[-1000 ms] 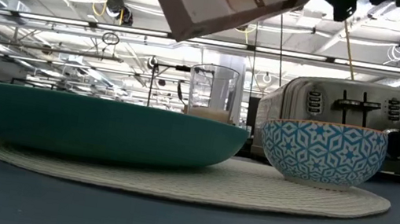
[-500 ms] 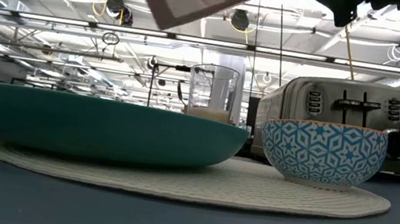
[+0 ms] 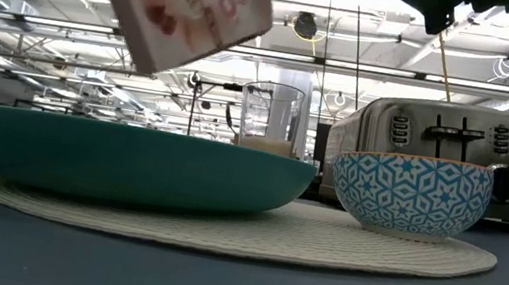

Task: Arrange a breakfast setting
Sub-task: Pour the cereal from the cereal box into the orange bowl

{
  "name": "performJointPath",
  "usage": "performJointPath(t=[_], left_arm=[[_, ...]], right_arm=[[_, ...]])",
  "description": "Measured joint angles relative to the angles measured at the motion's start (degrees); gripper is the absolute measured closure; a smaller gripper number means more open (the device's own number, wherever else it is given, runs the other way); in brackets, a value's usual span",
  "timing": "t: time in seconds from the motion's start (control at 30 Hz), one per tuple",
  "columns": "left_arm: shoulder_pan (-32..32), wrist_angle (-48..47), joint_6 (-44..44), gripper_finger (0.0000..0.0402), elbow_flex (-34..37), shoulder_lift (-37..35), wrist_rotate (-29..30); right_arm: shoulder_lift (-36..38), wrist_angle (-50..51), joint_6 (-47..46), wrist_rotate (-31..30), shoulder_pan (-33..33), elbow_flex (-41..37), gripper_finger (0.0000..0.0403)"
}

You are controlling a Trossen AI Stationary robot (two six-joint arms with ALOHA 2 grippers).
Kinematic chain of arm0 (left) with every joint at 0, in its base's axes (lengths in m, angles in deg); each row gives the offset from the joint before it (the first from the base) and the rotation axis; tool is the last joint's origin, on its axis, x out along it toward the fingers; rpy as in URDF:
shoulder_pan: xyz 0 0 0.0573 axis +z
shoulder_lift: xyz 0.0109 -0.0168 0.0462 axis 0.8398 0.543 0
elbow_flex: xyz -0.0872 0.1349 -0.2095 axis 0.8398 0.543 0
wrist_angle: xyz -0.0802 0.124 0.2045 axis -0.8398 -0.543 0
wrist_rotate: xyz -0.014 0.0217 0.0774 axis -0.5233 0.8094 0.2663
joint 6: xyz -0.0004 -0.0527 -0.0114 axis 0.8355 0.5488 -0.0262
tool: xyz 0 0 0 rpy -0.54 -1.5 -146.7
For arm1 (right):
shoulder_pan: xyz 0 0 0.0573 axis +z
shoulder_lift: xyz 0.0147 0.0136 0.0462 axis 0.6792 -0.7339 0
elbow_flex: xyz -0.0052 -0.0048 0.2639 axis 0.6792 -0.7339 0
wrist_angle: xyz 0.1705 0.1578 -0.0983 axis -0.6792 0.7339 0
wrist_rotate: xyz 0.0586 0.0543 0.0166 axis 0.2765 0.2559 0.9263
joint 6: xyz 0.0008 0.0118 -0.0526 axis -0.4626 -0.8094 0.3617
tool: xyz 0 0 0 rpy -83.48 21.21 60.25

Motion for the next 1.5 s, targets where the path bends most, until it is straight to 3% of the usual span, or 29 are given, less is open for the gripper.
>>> performJointPath(t=[0.2, 0.4, 0.53, 0.7, 1.07, 1.3, 1.5], left_arm=[[3.29, 16.38, -3.17, 0.0398, 19.51, -11.18, -2.45], [11.20, 43.06, -15.98, 0.0398, 38.25, -20.85, -12.45], [20.08, 60.75, -24.06, 0.0398, 48.79, -25.35, -22.93], [32.80, 76.02, -25.29, 0.0398, 58.76, -26.29, -38.75], [51.55, 83.15, -25.55, 0.0398, 64.74, -24.71, -57.80], [57.98, 94.46, -24.21, 0.0398, 68.68, -17.71, -62.11], [61.18, 97.68, -24.39, 0.0398, 68.67, -11.63, -62.70]], right_arm=[[-0.01, -0.04, 0.01, 0.00, 0.00, -0.01, 0.0112], [-0.01, -0.06, 0.01, 0.00, 0.00, -0.01, 0.0112], [-0.01, -0.05, 0.38, 0.00, 0.00, -0.01, 0.0112], [-0.01, -0.20, 1.25, 0.00, 0.00, 0.00, 0.0112], [-0.01, -0.52, 1.27, 0.00, 0.00, -0.01, 0.0112], [0.00, -0.53, 1.27, 0.00, 0.00, -0.01, 0.0112], [0.01, -0.54, 1.29, 0.00, 0.00, 0.00, 0.0112]])
